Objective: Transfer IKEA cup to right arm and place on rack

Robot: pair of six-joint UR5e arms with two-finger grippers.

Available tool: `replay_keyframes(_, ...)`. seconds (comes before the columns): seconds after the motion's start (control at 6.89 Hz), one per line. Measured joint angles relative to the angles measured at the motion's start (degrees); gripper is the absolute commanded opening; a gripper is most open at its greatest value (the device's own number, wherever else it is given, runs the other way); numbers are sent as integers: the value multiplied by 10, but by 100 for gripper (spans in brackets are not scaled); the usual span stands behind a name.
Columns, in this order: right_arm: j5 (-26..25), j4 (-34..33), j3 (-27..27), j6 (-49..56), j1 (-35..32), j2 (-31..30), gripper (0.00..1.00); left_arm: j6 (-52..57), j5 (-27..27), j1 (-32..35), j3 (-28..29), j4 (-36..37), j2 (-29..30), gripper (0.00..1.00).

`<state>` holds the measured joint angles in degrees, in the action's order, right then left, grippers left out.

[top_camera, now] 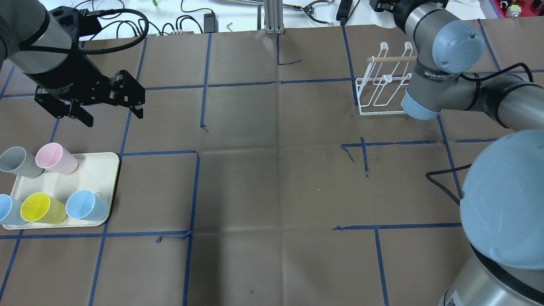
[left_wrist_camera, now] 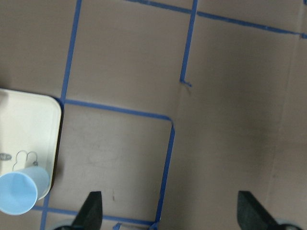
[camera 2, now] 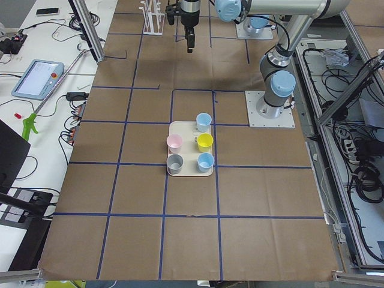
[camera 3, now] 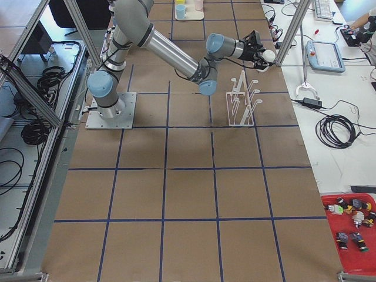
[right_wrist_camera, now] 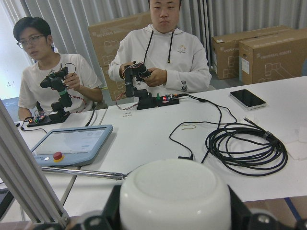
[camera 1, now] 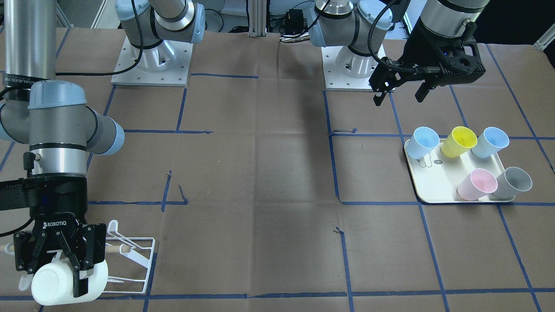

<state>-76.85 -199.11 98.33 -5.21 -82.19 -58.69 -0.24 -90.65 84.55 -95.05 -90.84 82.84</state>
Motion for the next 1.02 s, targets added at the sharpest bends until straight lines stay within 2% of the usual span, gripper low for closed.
replay_keyframes(0.29,-11,-14,10,17,2,19,12,73,-15,-14,-16,-6,-18,99)
replay_keyframes(0.44,-14,-15,19,18,6,21,12,114,-23,-47,-39,-6,-36,99)
replay_keyframes(0.73,-16,-17,24,18,13,30,13,214,-25,-155,-119,0,-89,99)
replay_keyframes(1.02,-22,-28,28,17,12,39,17,295,-23,-246,-211,48,-130,99)
